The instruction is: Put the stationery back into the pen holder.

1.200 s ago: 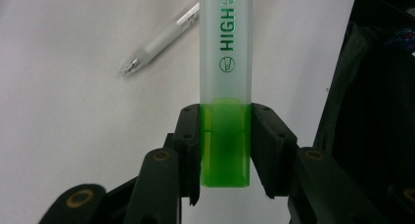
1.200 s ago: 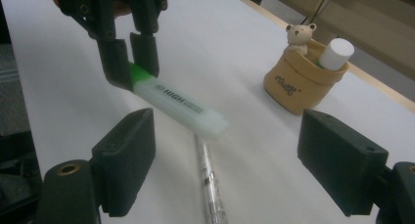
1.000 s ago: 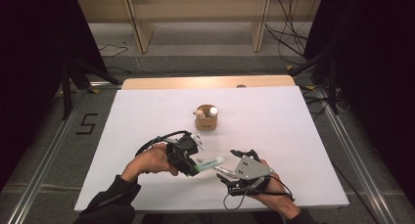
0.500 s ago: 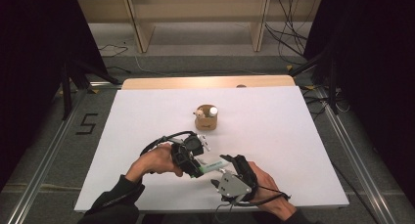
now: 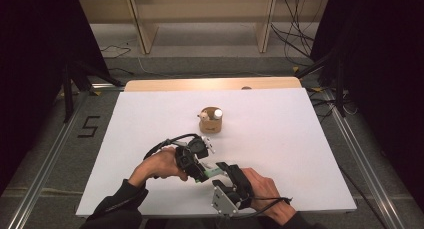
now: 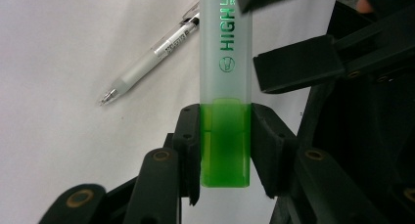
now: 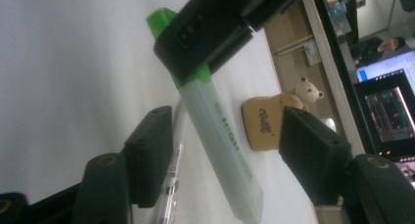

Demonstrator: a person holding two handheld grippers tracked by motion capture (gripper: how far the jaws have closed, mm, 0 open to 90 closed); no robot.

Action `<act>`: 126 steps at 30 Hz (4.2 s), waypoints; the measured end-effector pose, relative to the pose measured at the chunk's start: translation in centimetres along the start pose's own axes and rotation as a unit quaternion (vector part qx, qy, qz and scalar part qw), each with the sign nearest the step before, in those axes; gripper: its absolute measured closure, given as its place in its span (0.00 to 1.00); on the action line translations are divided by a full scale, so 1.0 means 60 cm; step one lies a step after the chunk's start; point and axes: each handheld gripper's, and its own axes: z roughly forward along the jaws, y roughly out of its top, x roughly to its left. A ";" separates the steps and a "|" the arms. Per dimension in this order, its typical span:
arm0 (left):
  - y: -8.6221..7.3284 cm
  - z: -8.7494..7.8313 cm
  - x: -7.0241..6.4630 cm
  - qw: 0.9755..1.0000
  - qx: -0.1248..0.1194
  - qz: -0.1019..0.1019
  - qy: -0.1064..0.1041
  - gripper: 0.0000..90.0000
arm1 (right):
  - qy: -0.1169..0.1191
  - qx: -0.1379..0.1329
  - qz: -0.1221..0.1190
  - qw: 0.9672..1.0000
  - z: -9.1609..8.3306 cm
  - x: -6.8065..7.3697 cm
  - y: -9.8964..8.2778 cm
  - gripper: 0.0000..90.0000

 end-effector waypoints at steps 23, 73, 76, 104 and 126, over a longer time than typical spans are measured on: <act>0.002 -0.003 -0.004 1.000 0.002 -0.008 -0.006 0.73 | -0.041 0.016 -0.098 0.994 0.027 0.027 0.011 0.72; -0.107 -0.060 0.028 0.968 -0.223 -0.088 0.074 0.29 | 0.014 -0.023 0.154 0.988 0.010 -0.048 -0.026 0.86; -0.117 -0.058 0.028 0.958 -0.255 -0.095 0.086 0.28 | 0.022 -0.037 0.207 0.977 0.007 -0.064 -0.032 0.86; -0.188 -0.038 0.002 0.895 -0.387 -0.135 0.174 0.21 | 0.016 -0.107 0.569 0.815 0.089 -0.212 -0.119 0.86; -0.209 -0.036 -0.002 0.889 -0.396 -0.141 0.183 0.17 | 0.003 -0.098 0.580 0.809 0.187 -0.242 -0.106 0.86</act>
